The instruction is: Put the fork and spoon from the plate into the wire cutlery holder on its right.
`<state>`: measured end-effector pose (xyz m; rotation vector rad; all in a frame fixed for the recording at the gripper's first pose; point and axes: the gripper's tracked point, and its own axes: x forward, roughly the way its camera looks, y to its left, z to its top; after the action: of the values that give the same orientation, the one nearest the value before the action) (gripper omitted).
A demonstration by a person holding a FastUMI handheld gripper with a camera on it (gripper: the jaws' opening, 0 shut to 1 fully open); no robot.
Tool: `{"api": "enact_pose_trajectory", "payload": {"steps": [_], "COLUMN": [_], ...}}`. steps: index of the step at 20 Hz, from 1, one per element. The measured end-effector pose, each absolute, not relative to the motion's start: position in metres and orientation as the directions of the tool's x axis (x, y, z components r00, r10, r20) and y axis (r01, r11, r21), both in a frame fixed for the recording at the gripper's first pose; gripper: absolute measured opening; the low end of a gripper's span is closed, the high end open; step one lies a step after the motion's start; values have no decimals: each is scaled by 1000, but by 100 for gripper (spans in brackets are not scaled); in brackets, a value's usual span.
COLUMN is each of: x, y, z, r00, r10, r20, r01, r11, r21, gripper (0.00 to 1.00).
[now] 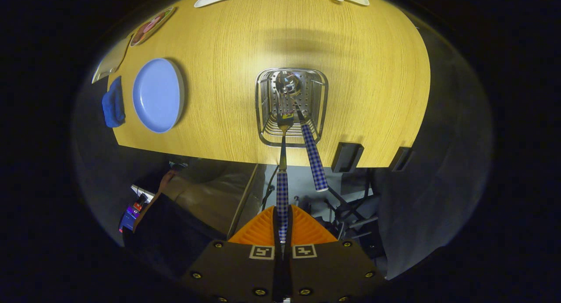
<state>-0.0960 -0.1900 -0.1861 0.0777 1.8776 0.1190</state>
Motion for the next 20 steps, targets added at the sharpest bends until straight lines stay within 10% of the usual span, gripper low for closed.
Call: {"api": "enact_pose_trajectory", "payload": {"steps": [20], "x": [-61], "y": [-190], "z": [-204], "r00": [-404], "r10": [116], "r20": [-908], "r01": [-7], "r11": [992], "r21": [130], "gripper": [1]}}
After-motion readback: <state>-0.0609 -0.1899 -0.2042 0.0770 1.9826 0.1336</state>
